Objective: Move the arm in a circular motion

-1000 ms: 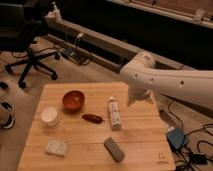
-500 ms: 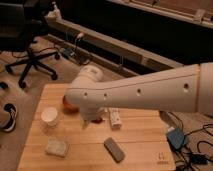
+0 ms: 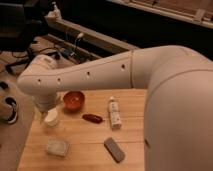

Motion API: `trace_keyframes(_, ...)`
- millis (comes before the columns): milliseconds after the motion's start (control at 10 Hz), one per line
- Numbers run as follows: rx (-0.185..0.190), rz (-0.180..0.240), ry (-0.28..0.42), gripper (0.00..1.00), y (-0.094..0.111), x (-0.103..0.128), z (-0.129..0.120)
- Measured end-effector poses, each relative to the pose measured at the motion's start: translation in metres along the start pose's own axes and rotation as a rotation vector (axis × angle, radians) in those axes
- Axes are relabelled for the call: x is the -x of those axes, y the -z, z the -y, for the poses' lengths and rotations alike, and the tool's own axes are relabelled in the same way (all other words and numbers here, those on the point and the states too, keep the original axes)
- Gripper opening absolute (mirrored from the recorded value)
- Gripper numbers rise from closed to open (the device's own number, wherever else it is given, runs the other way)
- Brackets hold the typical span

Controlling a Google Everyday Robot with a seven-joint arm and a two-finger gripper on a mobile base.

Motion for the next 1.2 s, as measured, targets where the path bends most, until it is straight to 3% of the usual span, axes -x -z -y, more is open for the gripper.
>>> trace_keyframes(300, -0.100, 0.081, -0.050, 0.73, -0.011, 0.064, 0.110)
trace_keyframes(400, -0.125, 0.091, -0.080, 0.73, -0.011, 0.074, 0.136)
trace_keyframes(500, -0.166, 0.096, -0.146, 0.73, -0.008, 0.080, 0.179)
trace_keyframes(700, -0.250, 0.072, -0.317, 0.73, 0.000, 0.058, 0.265)
trace_keyframes(800, -0.277, 0.057, -0.389, 0.73, 0.005, 0.041, 0.295)
trace_keyframes(1000, -0.338, 0.020, -0.554, 0.73, 0.024, -0.013, 0.358)
trace_keyframes(1200, -0.383, -0.011, -0.672, 0.73, 0.041, -0.066, 0.394)
